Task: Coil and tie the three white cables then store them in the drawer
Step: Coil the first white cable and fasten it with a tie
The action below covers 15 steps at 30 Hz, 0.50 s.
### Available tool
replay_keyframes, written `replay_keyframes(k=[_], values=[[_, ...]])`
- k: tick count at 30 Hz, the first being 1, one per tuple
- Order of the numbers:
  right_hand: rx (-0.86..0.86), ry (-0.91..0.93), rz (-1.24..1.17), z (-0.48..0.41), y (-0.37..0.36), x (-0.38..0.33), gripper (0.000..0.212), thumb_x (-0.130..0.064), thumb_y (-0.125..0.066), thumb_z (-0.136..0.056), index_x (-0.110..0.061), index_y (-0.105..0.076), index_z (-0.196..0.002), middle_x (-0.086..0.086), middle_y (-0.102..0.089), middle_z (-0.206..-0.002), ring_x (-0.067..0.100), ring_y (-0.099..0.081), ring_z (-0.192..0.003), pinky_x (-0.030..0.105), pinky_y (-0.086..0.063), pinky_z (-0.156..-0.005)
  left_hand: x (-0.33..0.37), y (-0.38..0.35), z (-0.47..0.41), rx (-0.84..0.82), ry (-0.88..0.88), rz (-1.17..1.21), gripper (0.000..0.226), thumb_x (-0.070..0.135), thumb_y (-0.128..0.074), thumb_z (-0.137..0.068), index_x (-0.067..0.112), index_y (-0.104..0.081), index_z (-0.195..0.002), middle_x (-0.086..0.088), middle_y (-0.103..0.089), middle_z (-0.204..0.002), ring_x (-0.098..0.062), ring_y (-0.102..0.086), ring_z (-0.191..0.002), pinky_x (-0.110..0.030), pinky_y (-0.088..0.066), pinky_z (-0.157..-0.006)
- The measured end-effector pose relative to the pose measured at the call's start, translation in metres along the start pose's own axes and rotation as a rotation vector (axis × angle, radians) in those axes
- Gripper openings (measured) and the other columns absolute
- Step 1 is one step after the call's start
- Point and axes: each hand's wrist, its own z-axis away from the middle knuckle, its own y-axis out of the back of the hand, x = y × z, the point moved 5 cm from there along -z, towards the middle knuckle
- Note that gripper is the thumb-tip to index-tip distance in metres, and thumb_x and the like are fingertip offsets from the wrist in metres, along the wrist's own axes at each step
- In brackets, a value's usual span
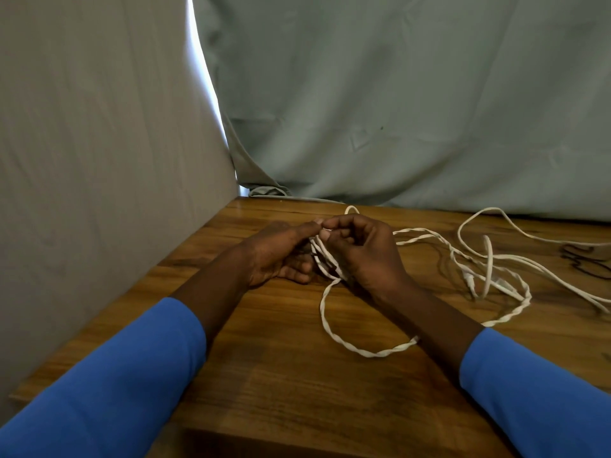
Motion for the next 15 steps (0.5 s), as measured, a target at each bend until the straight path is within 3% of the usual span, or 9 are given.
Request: replay_keyframes(k=[3, 5, 6, 9, 11, 15], values=[[-0.013, -0.018, 0.059, -0.002, 0.002, 0.003, 0.013, -0.007, -0.076, -0.091, -0.008, -0.078, -0.104, 0.007, -0.080, -0.096, 0.024, -0.076, -0.093, 0.043, -0.062, -0.088, 0.012, 0.012, 0.005, 0.306, -0.271, -0.554, 0.052, 0.054, -0.054, -0.102, 0.011, -0.074, -0.081, -0.006, -0.070, -0.065, -0.013, -0.062, -0.052, -0.026, -0.050, -0.051], [-0.016, -0.030, 0.102, -0.002, 0.003, 0.003, 0.014, -0.008, -0.075, -0.092, -0.008, -0.079, -0.106, 0.003, -0.080, -0.098, 0.018, -0.076, -0.094, 0.040, -0.062, -0.090, 0.023, 0.022, 0.015, 0.435, -0.475, -0.775, 0.029, 0.038, -0.060, -0.101, 0.023, -0.074, -0.081, 0.006, -0.071, -0.074, -0.008, -0.066, -0.068, -0.029, -0.050, -0.063], [-0.013, -0.034, 0.122, -0.002, 0.004, 0.003, 0.015, -0.009, -0.075, -0.092, -0.009, -0.079, -0.107, 0.001, -0.080, -0.100, 0.014, -0.076, -0.095, 0.039, -0.062, -0.091, 0.026, 0.027, 0.019, 0.399, -0.518, -0.761, 0.013, 0.023, -0.065, -0.096, 0.026, -0.075, -0.088, 0.010, -0.073, -0.083, -0.006, -0.067, -0.078, -0.029, -0.052, -0.068], [-0.017, -0.033, 0.136, -0.001, 0.003, 0.002, 0.015, -0.010, -0.075, -0.093, -0.010, -0.080, -0.107, -0.003, -0.080, -0.101, 0.009, -0.075, -0.094, 0.034, -0.062, -0.090, 0.020, 0.028, 0.026, 0.176, -0.478, -0.769, 0.032, -0.004, -0.074, -0.079, 0.023, -0.077, -0.097, 0.011, -0.076, -0.094, -0.003, -0.072, -0.086, -0.028, -0.059, -0.075], [-0.026, -0.012, 0.153, 0.001, 0.003, 0.001, 0.015, -0.011, -0.075, -0.093, -0.012, -0.080, -0.107, -0.004, -0.080, -0.101, 0.006, -0.075, -0.095, 0.030, -0.061, -0.089, 0.017, 0.024, 0.029, 0.109, -0.465, -0.789, 0.027, 0.002, -0.079, -0.082, 0.024, -0.078, -0.097, 0.012, -0.076, -0.094, -0.002, -0.072, -0.087, -0.026, -0.060, -0.078], [-0.054, 0.032, 0.212, 0.002, 0.001, -0.005, 0.011, -0.013, -0.073, -0.094, -0.015, -0.080, -0.103, -0.005, -0.079, -0.099, 0.006, -0.073, -0.094, 0.029, -0.060, -0.085, 0.018, 0.029, 0.029, 0.195, -0.554, -0.682, 0.018, 0.007, -0.079, -0.087, 0.023, -0.079, -0.095, 0.009, -0.078, -0.091, -0.002, -0.072, -0.086, -0.020, -0.056, -0.075]])
